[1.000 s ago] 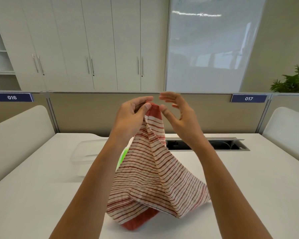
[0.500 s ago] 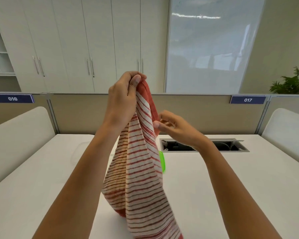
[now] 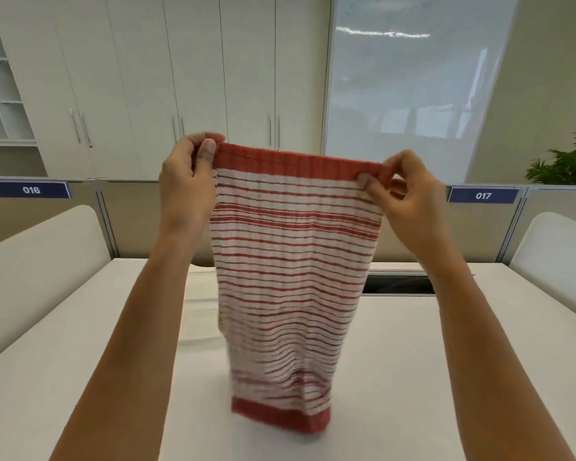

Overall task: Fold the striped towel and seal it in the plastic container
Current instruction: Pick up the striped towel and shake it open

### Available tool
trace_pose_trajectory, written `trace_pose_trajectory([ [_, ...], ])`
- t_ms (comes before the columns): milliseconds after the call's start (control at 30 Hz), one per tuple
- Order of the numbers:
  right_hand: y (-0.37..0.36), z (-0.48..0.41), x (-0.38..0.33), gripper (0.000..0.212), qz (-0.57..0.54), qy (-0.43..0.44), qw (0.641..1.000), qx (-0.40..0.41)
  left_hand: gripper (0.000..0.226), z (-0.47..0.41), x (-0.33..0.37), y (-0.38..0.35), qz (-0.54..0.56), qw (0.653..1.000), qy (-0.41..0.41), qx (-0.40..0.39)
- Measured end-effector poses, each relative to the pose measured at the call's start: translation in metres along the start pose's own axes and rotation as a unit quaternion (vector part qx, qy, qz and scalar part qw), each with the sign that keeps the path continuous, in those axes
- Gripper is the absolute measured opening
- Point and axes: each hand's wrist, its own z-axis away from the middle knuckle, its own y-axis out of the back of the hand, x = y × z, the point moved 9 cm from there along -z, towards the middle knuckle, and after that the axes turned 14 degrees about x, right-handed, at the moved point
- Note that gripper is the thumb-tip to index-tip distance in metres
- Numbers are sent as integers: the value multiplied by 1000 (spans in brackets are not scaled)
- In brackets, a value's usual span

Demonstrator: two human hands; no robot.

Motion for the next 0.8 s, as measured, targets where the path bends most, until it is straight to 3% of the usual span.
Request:
trace_pose_trajectory([
  [67,9,-4,-10,22,-5,9,999,45,19,3,-1,-4,43,999,32,-1],
  [133,15,-6,-21,23,59,44,995,75,17,11,4,-13,90,994,53,-21],
  [300,-25,16,-69,53,161,179,970,15,13,50,35,-68,119,975,29,-187],
  [433,-45,19,-62,45,72,69,994,-32,12,66,44,-91,198,943,87,-251],
  [567,-39,14,-60,40,126,92,988,6,16,66,24,-90,260,918,184,-238],
  [700,-27,4,-62,35,132,102,984,58,14,76,12,-83,257,936,94,-221],
  [800,-16,-5,-63,34,114,91,983,108,16,100,-3,-82,222,942,21,-252],
])
